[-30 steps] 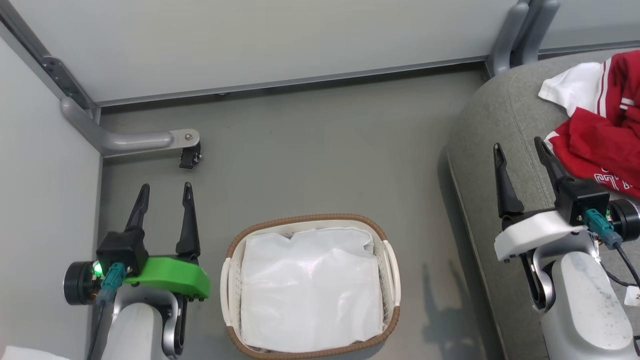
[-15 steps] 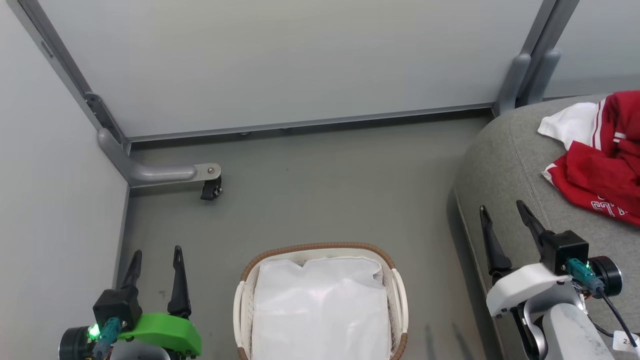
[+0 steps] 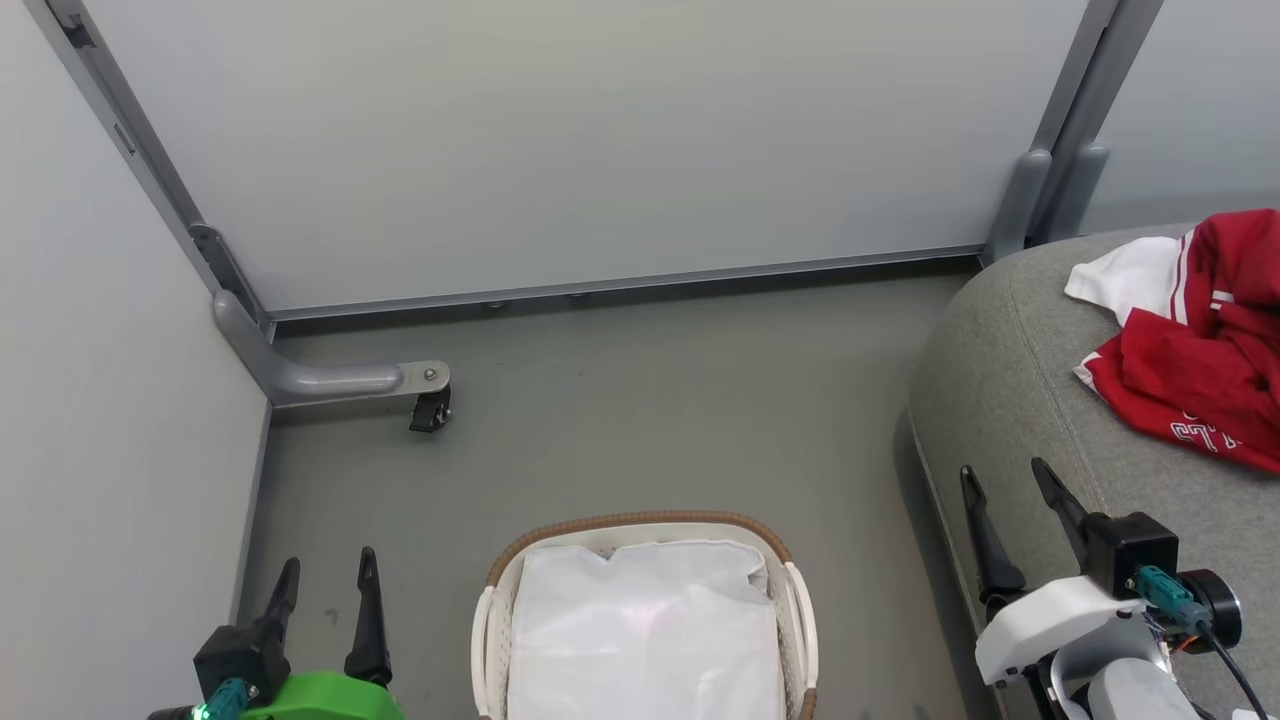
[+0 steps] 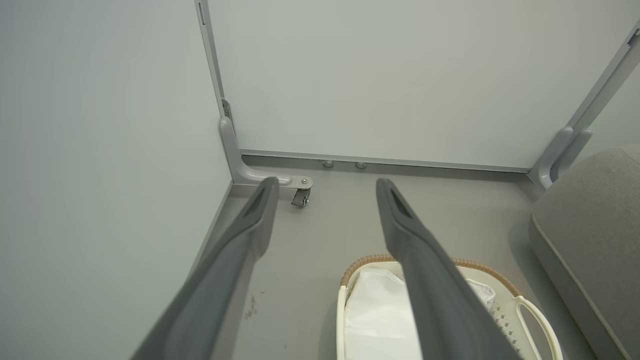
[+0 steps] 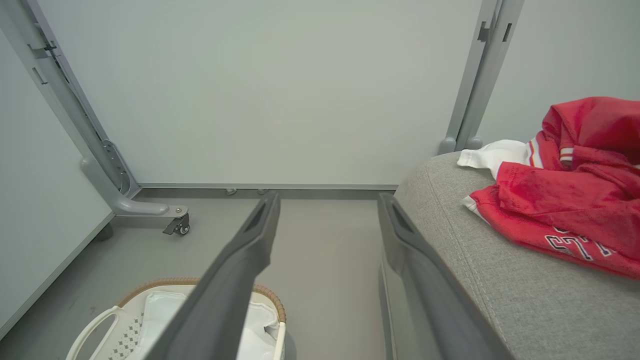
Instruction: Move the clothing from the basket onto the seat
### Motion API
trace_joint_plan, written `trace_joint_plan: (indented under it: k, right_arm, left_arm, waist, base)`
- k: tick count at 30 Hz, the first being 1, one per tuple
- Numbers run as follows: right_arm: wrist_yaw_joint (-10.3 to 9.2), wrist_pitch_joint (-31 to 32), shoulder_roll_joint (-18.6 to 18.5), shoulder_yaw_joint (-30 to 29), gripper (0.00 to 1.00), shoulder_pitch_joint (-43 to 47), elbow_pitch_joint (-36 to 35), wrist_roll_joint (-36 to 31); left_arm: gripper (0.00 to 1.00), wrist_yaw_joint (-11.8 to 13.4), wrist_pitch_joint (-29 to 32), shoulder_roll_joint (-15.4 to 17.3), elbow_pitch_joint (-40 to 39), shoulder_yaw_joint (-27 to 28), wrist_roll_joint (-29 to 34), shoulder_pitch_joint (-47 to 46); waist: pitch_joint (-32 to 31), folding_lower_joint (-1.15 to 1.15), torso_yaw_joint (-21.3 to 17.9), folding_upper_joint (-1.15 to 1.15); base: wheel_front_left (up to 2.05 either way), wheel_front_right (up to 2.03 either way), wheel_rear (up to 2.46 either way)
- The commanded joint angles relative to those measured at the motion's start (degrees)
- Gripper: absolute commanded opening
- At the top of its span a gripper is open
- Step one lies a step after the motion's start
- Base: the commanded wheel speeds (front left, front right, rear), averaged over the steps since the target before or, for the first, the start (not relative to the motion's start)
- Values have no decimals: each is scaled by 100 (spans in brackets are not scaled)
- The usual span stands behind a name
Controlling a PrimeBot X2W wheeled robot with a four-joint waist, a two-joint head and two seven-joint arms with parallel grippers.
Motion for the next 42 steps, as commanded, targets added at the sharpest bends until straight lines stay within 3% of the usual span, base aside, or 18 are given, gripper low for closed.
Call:
trace_joint_plan:
  k: [1, 2, 6, 42]
  right_arm:
    - [-8, -1, -25, -4, 100, 89, -15, 54]
    - [0, 0, -1, -1, 0, 30, 1, 18]
    - [1, 22, 50, -10, 0, 124, 207, 51]
    - [-1, 922, 18, -195, 0, 95, -186, 3691]
  left_arm:
    - [100, -46, 3, 9, 15, -12, -78, 73]
    - [0, -28, 1, 0, 19, -1, -43, -1]
    - [0, -26, 21, -28, 223, 15, -72, 2]
    - [0, -77, 922, -11, -288, 304, -3453, -235]
  waist:
    - [-4, 0, 5, 0]
    - [-5, 0, 5, 0]
    - [-7, 0, 6, 0]
    - [-9, 0, 22, 0]
  base:
    - [0, 0, 0]
    - [0, 0, 0]
    - [0, 0, 0]
    - [0, 0, 0]
